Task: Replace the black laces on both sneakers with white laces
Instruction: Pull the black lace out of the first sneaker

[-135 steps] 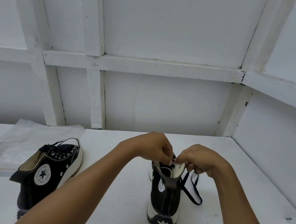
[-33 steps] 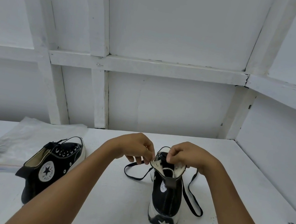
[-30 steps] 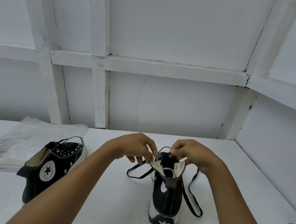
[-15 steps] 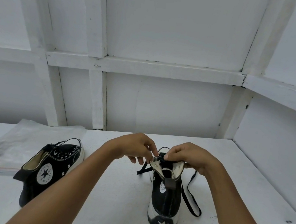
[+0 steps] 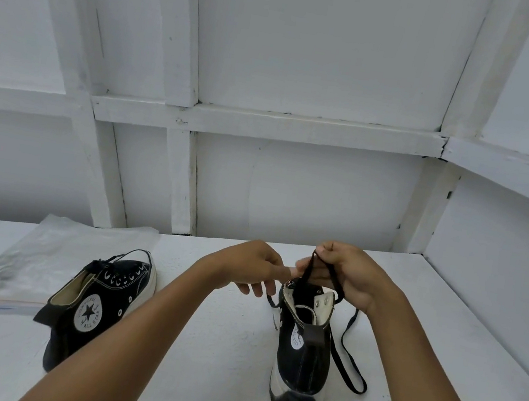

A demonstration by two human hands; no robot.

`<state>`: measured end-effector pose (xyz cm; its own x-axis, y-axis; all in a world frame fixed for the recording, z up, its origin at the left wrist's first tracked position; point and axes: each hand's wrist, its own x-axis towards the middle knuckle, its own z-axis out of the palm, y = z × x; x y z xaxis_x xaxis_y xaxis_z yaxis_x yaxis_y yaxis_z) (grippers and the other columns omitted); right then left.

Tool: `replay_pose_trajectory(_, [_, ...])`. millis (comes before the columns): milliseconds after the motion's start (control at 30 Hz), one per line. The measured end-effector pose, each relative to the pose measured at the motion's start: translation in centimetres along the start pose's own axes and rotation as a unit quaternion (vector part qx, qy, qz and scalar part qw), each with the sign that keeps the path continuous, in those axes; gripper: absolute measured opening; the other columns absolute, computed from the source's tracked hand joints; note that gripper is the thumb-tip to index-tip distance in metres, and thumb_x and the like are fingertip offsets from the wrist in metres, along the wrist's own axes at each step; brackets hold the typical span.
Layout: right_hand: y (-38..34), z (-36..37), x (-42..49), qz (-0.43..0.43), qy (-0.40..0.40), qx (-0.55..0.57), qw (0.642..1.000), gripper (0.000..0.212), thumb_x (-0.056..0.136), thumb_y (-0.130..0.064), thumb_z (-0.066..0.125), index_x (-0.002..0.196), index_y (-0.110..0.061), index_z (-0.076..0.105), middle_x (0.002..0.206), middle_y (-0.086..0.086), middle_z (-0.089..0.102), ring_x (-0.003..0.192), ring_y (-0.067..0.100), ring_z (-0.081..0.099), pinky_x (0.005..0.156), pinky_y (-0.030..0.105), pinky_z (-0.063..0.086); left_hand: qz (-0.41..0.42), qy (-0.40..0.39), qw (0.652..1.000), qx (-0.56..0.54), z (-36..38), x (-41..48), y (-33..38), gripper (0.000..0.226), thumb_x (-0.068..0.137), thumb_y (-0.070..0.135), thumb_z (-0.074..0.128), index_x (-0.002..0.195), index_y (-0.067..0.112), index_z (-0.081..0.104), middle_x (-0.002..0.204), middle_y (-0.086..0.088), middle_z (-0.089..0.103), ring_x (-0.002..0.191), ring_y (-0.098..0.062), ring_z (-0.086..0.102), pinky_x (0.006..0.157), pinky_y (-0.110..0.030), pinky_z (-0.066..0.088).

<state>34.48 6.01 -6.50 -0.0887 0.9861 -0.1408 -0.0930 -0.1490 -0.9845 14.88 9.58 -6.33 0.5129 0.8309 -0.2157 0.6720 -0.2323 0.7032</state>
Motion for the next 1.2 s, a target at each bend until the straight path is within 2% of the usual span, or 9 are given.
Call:
replay_pose_trajectory(67, [-0.2, -0.1, -0.1, 0.004, 0.023, 0.007, 1.000, 0.022, 0.102, -0.006, 0.044, 0.080, -0.010, 0.046, 0.062, 0.006, 0.058, 0.052, 0.020, 0.054, 0.060, 0.034, 0.053, 0.000, -0.004, 1.000, 0.006, 0.2, -0.1, 0.1, 0.042, 0.093, 0.056, 0.057, 0.096, 0.016, 0.071, 0.084, 0.004, 0.074, 0.071, -0.011, 0.065, 0.064, -0.024, 0.048])
replay_pose_trajectory(167, [0.0, -0.4, -0.1, 0.001, 0.061, -0.090, 0.994, 0.019, 0.097, -0.009, 0.054, 0.080, -0.012, 0.047, 0.053, -0.003, 0.037, 0.042, 0.009, 0.025, 0.039, 0.021, 0.026, -0.001, -0.017, 1.000, 0.003, 0.5, -0.1, 0.2, 0.043, 0.093, 0.059, 0.055, 0.092, 0.019, 0.071, 0.083, 0.004, 0.074, 0.070, -0.010, 0.065, 0.064, -0.024, 0.048])
replay_pose_trajectory(333, [0.1, -0.1, -0.8, -0.014, 0.017, -0.338, 0.941, 0.010, 0.084, -0.012, 0.073, 0.087, -0.003, 0.073, 0.051, -0.015, 0.058, 0.039, -0.004, 0.046, 0.040, 0.014, 0.029, -0.001, -0.033, 0.999, -0.006, 0.8, -0.2, 0.3, 0.026, 0.096, 0.036, 0.057, 0.089, 0.015, 0.071, 0.080, 0.004, 0.072, 0.068, -0.011, 0.063, 0.062, -0.023, 0.046])
replay_pose_trajectory(467, [0.5, -0.1, -0.5, 0.048, -0.009, -0.414, 0.909, 0.013, 0.073, -0.020, 0.083, 0.077, -0.008, 0.078, 0.054, -0.008, 0.057, 0.043, 0.003, 0.043, 0.042, 0.018, 0.028, -0.004, -0.031, 1.000, 0.001, 0.7, -0.3, 0.3, 0.018, 0.093, 0.019, 0.056, 0.092, 0.010, 0.072, 0.080, 0.003, 0.071, 0.067, -0.010, 0.063, 0.060, -0.021, 0.047])
replay_pose_trajectory(633, [0.5, -0.4, -0.4, 0.027, -0.011, -0.389, 0.921, 0.009, 0.077, -0.017, 0.079, 0.074, -0.011, 0.073, 0.061, -0.010, 0.064, 0.059, 0.006, 0.054, 0.058, 0.021, 0.037, -0.015, -0.026, 0.999, -0.013, 1.0, -0.1, 0.2, 0.018, 0.092, 0.018, 0.057, 0.090, 0.009, 0.072, 0.075, 0.004, 0.070, 0.065, -0.010, 0.063, 0.060, -0.021, 0.047])
replay_pose_trajectory(767, [0.2, -0.7, -0.3, -0.012, 0.003, -0.171, 0.985, 0.010, 0.092, -0.010, 0.061, 0.082, -0.008, 0.061, 0.090, 0.008, 0.075, 0.081, 0.016, 0.068, 0.072, 0.030, 0.050, -0.015, -0.028, 0.999, -0.015, 1.0, -0.1, 0.2, 0.021, 0.091, 0.019, 0.057, 0.095, 0.006, 0.072, 0.081, 0.001, 0.071, 0.067, -0.010, 0.063, 0.061, -0.021, 0.047])
replay_pose_trajectory(867, [-0.2, -1.0, -0.3, 0.005, 0.018, 0.004, 1.000, 0.021, 0.098, -0.010, 0.050, 0.077, -0.010, 0.050, 0.080, 0.018, 0.068, 0.063, 0.023, 0.066, 0.052, 0.028, 0.051, -0.015, -0.028, 0.999, -0.018, 1.0, 0.0, 0.1, 0.021, 0.092, 0.019, 0.057, 0.096, 0.004, 0.072, 0.084, 0.000, 0.071, 0.069, -0.012, 0.063, 0.060, -0.021, 0.047])
replay_pose_trajectory(1000, [0.1, -2.0, 0.0, 0.014, 0.058, -0.123, 0.991, 0.028, 0.094, -0.021, 0.059, 0.075, -0.019, 0.039, 0.055, -0.004, 0.036, 0.046, 0.011, 0.028, 0.043, 0.022, 0.020, -0.016, -0.029, 0.999, -0.024, 1.1, 0.1, 0.2, 0.016, 0.092, 0.019, 0.057, 0.090, 0.010, 0.071, 0.083, 0.001, 0.070, 0.069, -0.013, 0.062, 0.059, -0.021, 0.046])
replay_pose_trajectory(1200, [0.9, -2.2, -0.3, 0.083, -0.030, -0.351, 0.932, 0.027, 0.075, -0.033, 0.082, 0.080, -0.009, 0.071, 0.067, 0.004, 0.052, 0.053, 0.012, 0.038, 0.047, 0.024, 0.028, -0.015, -0.038, 0.999, -0.022, 1.0, 0.1, 0.2, 0.015, 0.092, 0.020, 0.057, 0.087, 0.014, 0.069, 0.083, 0.002, 0.071, 0.070, -0.013, 0.064, 0.062, -0.023, 0.047])
